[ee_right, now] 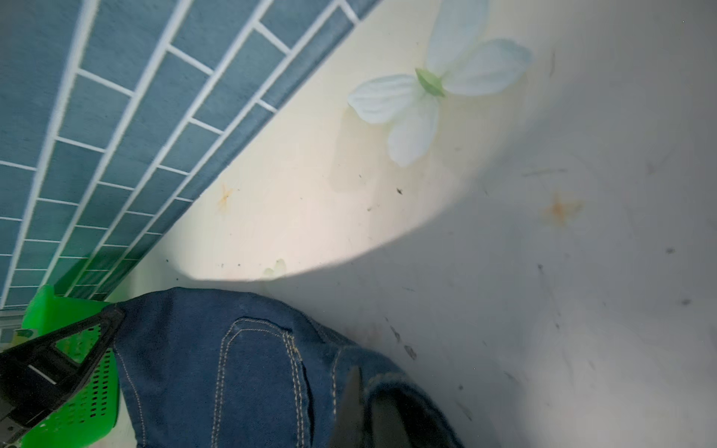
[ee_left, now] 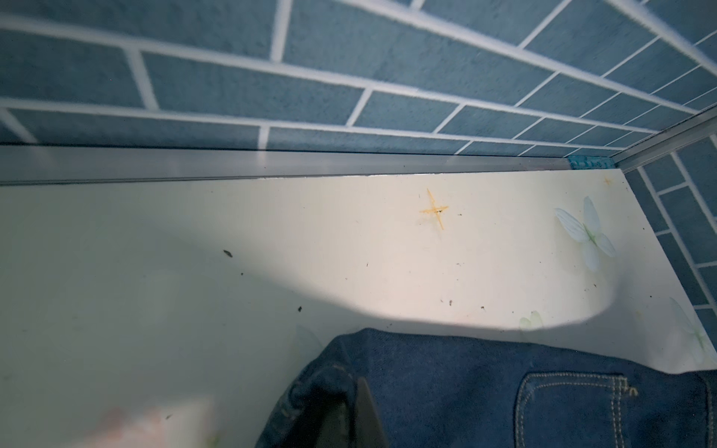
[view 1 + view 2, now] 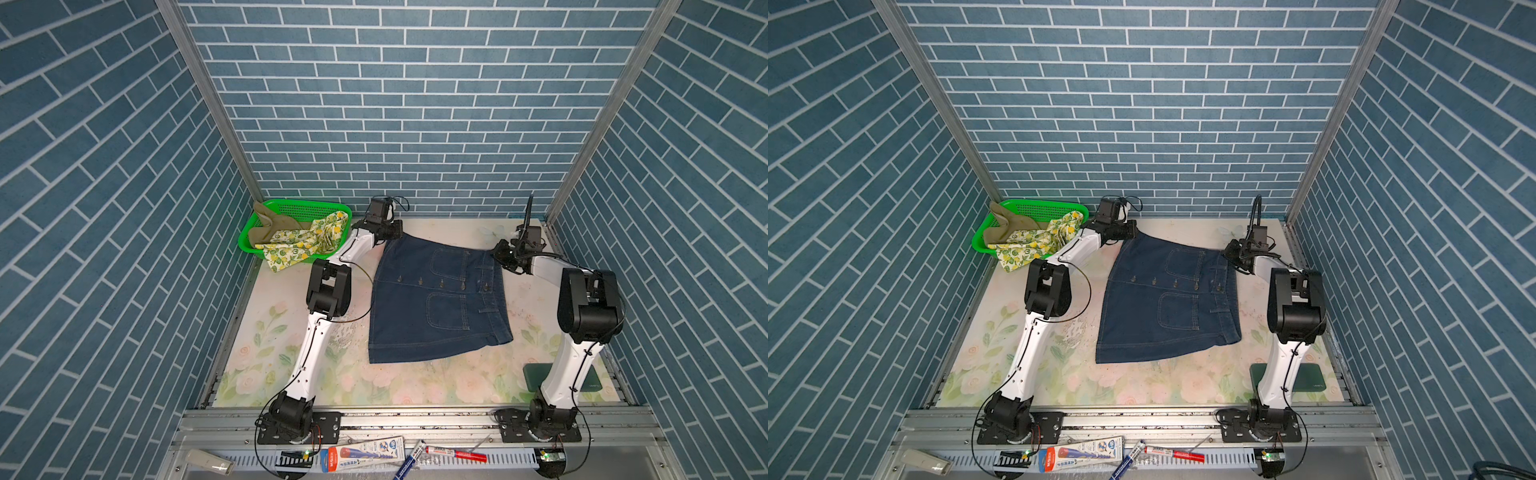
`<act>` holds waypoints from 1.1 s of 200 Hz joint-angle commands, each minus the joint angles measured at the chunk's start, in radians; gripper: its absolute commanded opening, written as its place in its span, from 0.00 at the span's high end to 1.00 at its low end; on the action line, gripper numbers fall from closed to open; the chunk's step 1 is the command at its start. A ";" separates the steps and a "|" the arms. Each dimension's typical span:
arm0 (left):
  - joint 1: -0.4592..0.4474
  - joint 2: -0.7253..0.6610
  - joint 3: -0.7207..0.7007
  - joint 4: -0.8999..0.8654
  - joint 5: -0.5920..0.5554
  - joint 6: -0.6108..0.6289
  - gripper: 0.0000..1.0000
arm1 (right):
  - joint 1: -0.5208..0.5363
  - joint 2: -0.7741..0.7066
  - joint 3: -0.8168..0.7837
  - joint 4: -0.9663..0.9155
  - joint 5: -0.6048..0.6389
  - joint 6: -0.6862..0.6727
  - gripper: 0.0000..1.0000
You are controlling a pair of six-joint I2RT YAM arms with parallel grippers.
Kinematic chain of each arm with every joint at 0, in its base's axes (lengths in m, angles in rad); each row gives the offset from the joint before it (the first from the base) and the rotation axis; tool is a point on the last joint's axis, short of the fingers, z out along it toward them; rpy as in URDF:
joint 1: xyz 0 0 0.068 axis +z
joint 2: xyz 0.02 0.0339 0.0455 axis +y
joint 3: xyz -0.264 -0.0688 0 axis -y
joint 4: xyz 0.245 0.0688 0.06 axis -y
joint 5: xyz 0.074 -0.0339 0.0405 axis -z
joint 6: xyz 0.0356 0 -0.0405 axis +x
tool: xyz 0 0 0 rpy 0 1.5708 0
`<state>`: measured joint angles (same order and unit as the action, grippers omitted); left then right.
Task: Fold and stack skirts
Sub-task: Fold the skirt at the center of the table.
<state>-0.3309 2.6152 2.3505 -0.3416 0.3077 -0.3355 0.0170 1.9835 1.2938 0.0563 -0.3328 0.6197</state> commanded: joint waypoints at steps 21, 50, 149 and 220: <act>0.023 -0.206 -0.068 -0.017 -0.021 0.072 1.00 | -0.003 -0.073 0.032 0.025 -0.033 -0.071 1.00; 0.024 -0.374 -0.293 0.062 -0.028 0.058 1.00 | -0.004 -0.148 -0.022 0.031 -0.054 -0.092 1.00; -0.022 -0.967 -1.187 0.392 -0.095 -0.066 1.00 | -0.003 -0.498 -0.228 -0.159 -0.158 -0.180 1.00; -0.147 -1.283 -1.574 0.444 -0.210 -0.155 1.00 | -0.003 -0.739 -0.441 -0.267 -0.101 -0.200 1.00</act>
<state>-0.4351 1.4071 0.8700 0.0673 0.1619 -0.4454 0.0166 1.3022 0.9203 -0.1604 -0.4622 0.4591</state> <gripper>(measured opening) 0.056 0.054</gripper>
